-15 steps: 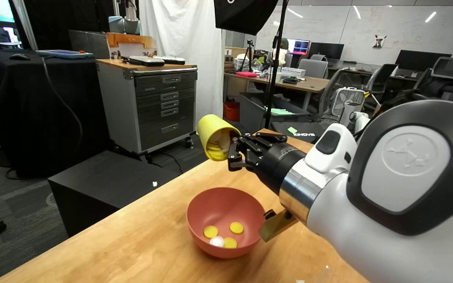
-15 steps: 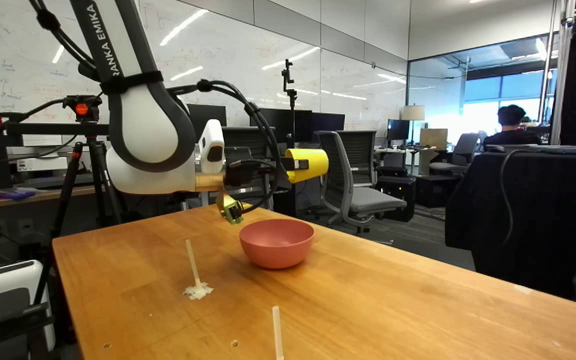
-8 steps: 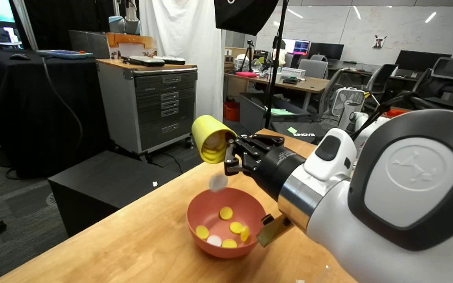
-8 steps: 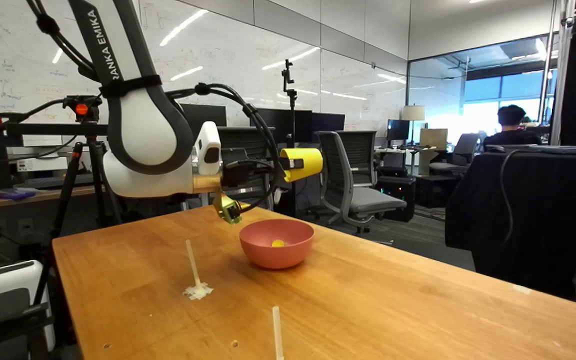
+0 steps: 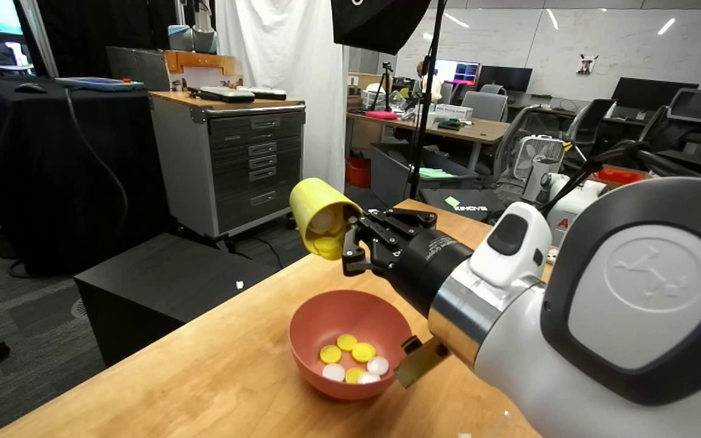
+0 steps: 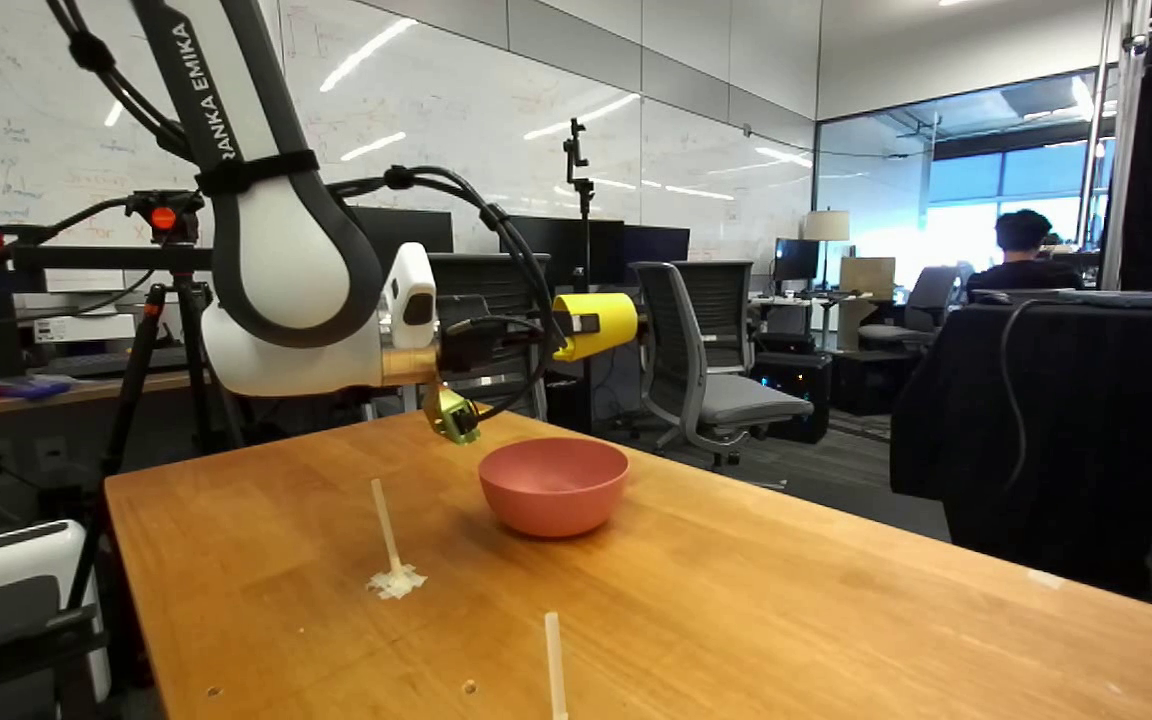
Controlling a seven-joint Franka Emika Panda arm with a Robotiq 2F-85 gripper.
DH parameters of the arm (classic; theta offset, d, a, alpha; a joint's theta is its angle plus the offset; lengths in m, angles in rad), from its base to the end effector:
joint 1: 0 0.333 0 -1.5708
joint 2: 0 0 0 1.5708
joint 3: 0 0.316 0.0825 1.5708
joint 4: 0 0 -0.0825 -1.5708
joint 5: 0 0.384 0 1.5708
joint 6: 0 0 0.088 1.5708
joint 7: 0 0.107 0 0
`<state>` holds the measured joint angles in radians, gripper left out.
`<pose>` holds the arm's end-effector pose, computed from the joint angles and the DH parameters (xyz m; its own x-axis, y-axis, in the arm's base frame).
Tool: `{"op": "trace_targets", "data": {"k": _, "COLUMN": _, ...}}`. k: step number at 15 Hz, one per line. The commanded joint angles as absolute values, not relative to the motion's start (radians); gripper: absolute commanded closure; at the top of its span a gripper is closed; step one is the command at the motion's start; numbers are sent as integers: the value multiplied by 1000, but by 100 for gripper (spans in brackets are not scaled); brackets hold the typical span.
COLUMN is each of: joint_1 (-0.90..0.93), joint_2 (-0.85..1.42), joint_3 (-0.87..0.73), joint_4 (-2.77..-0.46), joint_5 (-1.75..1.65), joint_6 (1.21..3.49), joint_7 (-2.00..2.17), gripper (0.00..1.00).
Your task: Pour the contents in the cup into the bowl
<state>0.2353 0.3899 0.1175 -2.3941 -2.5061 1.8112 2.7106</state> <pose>0.4943 0.1319 0.1817 0.0238 0.1829 0.9828 -0.2696 -0.9455 0.1825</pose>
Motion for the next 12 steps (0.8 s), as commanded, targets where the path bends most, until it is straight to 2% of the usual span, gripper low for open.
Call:
{"op": "trace_targets", "data": {"k": 1, "joint_1": 292, "joint_2": 382, "joint_3": 69, "joint_4": -2405, "joint_5": -2511, "joint_6": 1775, "joint_7": 2760, "gripper": 95}}
{"op": "trace_targets", "data": {"k": 12, "joint_1": 351, "joint_2": 377, "joint_3": 28, "joint_4": -2404, "joint_5": -2511, "joint_6": 1746, "joint_7": 2757, "gripper": 95}}
